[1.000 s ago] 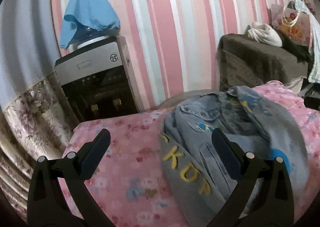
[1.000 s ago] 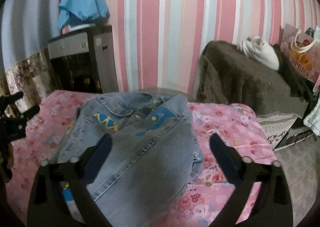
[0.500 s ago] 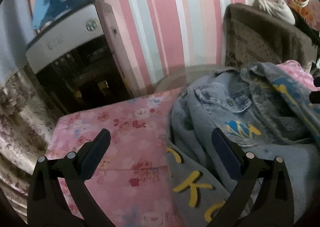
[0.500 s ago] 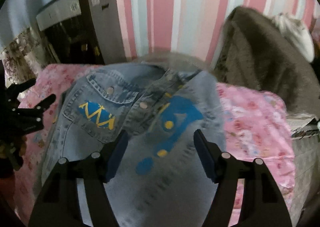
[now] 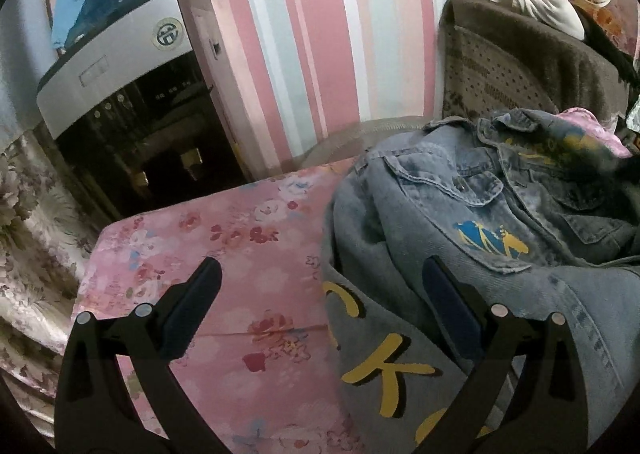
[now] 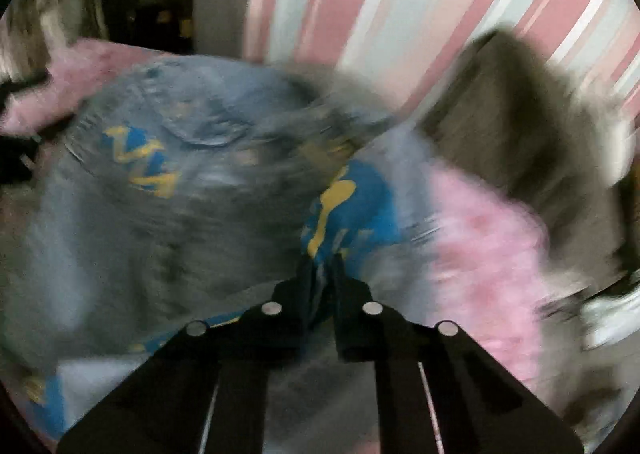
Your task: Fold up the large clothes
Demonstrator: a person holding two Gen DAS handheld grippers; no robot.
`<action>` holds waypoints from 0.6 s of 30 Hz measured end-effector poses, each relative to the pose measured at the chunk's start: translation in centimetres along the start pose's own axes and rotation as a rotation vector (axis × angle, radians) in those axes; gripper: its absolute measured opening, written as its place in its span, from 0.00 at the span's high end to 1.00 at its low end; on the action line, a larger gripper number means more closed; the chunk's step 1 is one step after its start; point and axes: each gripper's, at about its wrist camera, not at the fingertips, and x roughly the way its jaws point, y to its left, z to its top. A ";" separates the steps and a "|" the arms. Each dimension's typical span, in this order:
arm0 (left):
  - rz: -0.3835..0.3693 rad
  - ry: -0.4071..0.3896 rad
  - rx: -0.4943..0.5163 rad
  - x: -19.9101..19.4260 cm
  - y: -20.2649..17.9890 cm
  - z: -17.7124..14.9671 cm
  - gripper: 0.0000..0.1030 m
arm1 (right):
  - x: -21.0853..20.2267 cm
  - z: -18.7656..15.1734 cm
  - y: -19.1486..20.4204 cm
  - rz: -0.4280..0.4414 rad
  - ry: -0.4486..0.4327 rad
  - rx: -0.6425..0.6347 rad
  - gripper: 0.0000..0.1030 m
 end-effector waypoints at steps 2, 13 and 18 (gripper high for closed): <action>0.003 -0.004 -0.002 -0.5 0.2 0.0 0.03 | -0.4 -1.1 -1.8 -0.155 -0.018 -0.038 0.94; 0.042 -0.004 0.063 -3.1 0.0 -1.1 0.03 | 9.1 -9.0 -16.5 -0.285 0.236 0.200 0.86; 0.020 0.022 0.078 -4.2 -0.5 -2.4 0.03 | 1.9 -11.9 -18.4 -0.081 0.048 0.486 0.53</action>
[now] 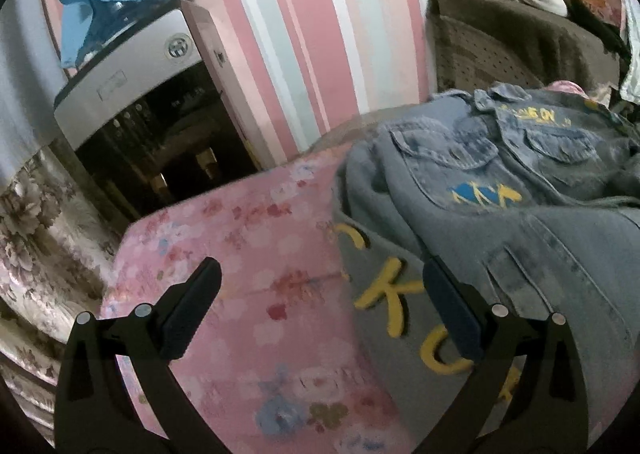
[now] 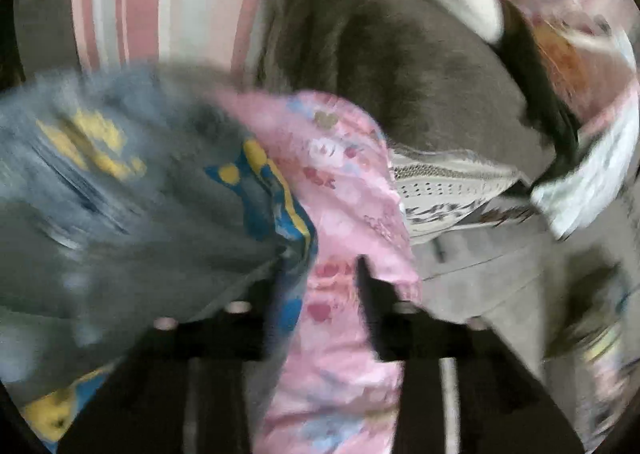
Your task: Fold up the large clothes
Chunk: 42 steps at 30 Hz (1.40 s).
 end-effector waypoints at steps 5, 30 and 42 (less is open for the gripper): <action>-0.066 -0.030 0.018 -2.9 -2.1 -0.7 0.03 | -7.5 -4.1 3.7 0.308 -0.090 0.039 0.48; 0.066 0.081 0.182 -5.3 -5.3 -7.9 0.06 | -8.2 -15.6 4.9 -0.004 0.150 -0.252 0.49; -0.145 0.016 0.147 -8.2 -11.3 -5.5 0.03 | -12.0 -16.1 11.5 0.619 -0.014 0.023 0.36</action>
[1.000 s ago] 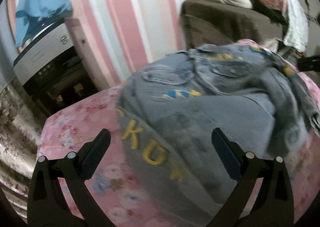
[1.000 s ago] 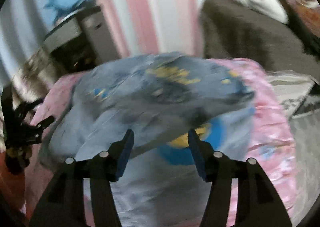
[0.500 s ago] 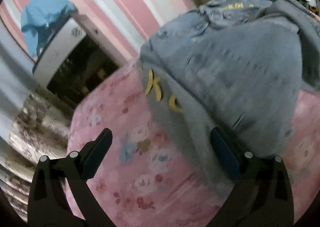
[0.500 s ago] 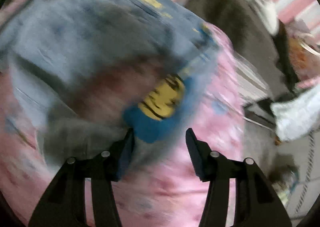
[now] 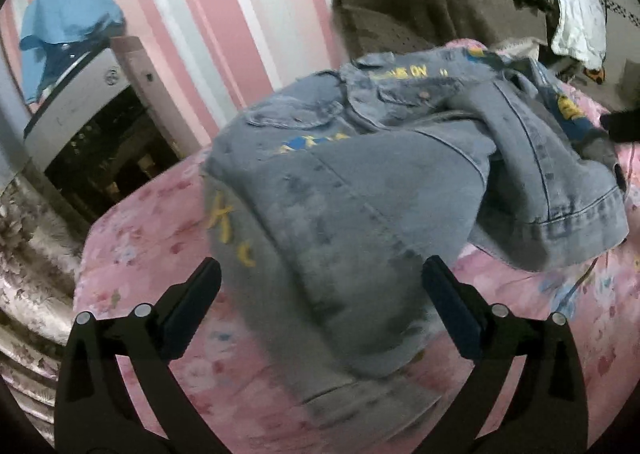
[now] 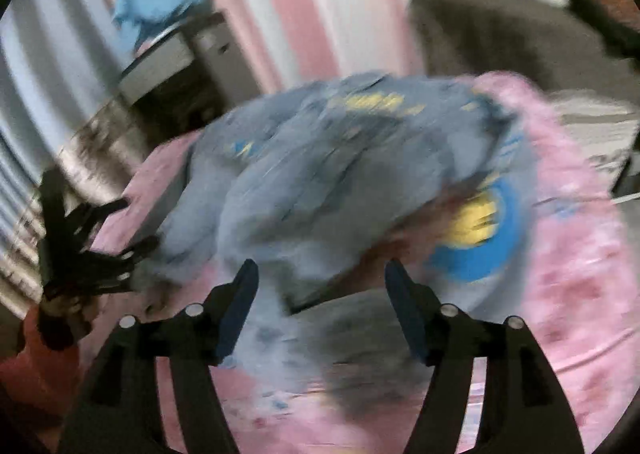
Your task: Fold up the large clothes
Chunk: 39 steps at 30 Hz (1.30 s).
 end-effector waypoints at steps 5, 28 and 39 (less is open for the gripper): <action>-0.126 0.088 -0.022 2.9 -1.7 -0.2 0.31 | 4.7 -0.9 0.8 0.006 0.058 0.001 0.36; -0.285 0.125 0.073 -8.9 2.1 -6.9 0.75 | -5.4 -3.7 -3.3 -0.257 0.093 -0.134 0.94; -0.200 0.006 -0.024 -9.5 4.9 -7.4 0.14 | -8.7 0.3 -4.6 -0.176 -0.112 -0.019 0.47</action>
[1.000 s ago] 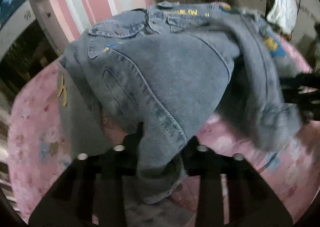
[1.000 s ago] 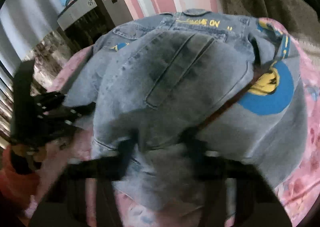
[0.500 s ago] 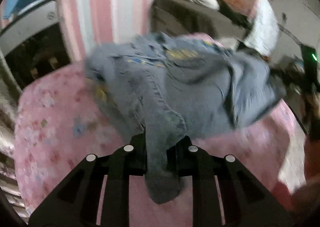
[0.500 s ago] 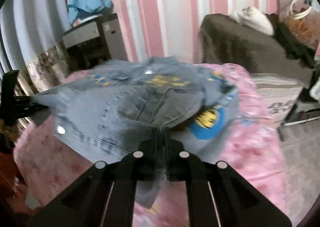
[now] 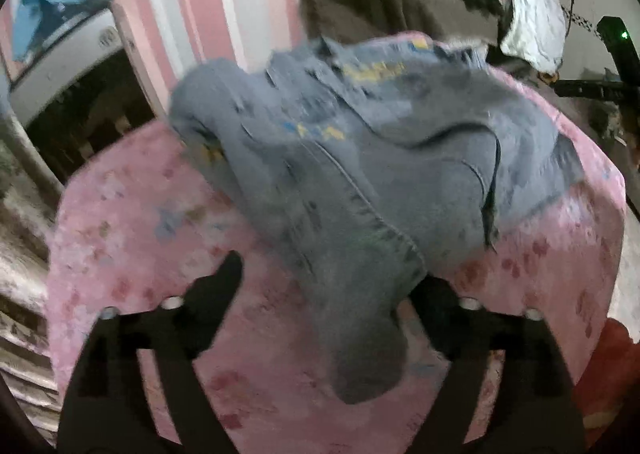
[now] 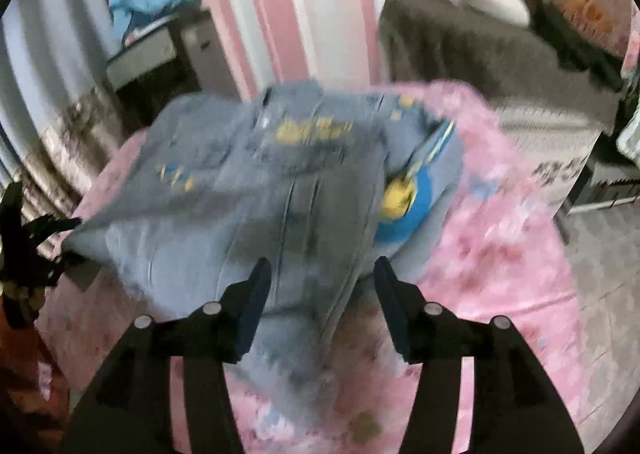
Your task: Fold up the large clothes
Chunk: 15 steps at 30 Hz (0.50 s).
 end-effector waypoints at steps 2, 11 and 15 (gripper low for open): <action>-0.005 -0.026 0.002 -0.6 0.3 0.6 0.10 | 0.3 0.9 0.0 -0.042 -0.033 0.008 0.47; 0.004 -0.003 0.033 -2.4 2.1 -1.6 0.03 | 3.7 2.1 -0.8 -0.060 -0.031 0.025 0.47; 0.046 -0.013 -0.059 -1.7 5.5 -1.0 0.03 | 5.0 2.5 -0.3 -0.064 -0.034 0.017 0.47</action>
